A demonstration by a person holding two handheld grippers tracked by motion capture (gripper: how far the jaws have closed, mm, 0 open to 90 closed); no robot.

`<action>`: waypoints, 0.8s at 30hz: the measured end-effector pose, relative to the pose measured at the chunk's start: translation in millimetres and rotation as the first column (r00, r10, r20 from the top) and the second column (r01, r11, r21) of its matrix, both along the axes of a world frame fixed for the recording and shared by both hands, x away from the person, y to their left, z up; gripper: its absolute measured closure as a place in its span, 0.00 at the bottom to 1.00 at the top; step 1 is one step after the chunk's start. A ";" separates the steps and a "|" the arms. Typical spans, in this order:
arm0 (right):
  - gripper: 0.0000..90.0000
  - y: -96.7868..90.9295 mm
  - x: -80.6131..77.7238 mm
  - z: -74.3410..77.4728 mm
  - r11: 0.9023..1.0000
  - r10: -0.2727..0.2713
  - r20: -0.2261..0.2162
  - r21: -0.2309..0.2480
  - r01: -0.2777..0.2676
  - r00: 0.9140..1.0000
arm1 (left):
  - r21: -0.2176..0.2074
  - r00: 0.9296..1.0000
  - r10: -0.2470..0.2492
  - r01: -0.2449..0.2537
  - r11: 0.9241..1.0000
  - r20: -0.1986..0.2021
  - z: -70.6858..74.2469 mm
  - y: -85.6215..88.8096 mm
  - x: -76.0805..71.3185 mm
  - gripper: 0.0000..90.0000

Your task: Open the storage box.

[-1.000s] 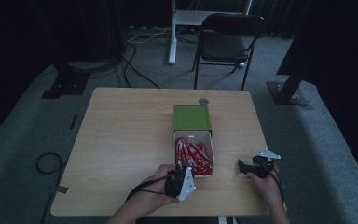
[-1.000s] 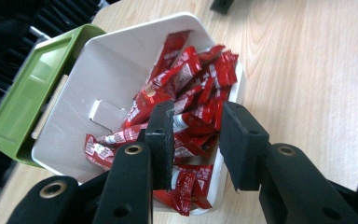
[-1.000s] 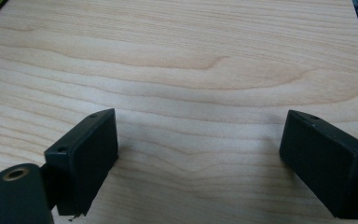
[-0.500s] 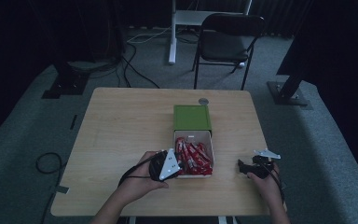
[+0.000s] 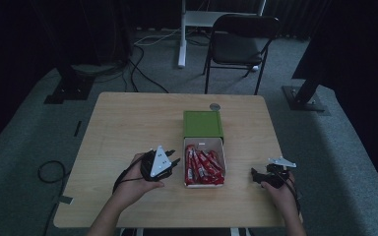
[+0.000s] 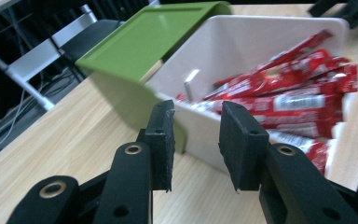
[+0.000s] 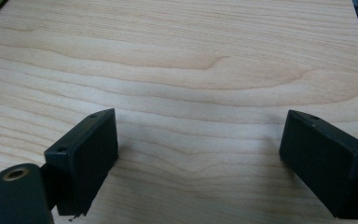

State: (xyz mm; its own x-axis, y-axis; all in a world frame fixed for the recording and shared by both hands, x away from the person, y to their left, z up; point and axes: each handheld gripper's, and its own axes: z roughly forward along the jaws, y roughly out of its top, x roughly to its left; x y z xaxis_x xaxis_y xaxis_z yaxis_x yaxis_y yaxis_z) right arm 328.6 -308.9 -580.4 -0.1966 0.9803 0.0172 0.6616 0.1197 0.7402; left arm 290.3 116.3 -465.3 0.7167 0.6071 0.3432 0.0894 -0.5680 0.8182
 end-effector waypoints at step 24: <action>0.12 0.0 0.0 0.0 1.000 0.000 0.000 0.000 0.000 1.000 | -0.065 0.961 0.249 -0.258 0.964 -0.119 -35.2 66.9 15.7 0.64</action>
State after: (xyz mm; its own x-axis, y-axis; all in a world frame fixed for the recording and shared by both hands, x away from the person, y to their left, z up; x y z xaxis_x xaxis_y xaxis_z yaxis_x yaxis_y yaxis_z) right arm 328.6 -308.9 -580.4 -0.1966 0.9803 0.0168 0.6617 0.1200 0.7401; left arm 306.0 183.2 -500.5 0.5661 0.7957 0.2152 0.3127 -0.4488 0.8371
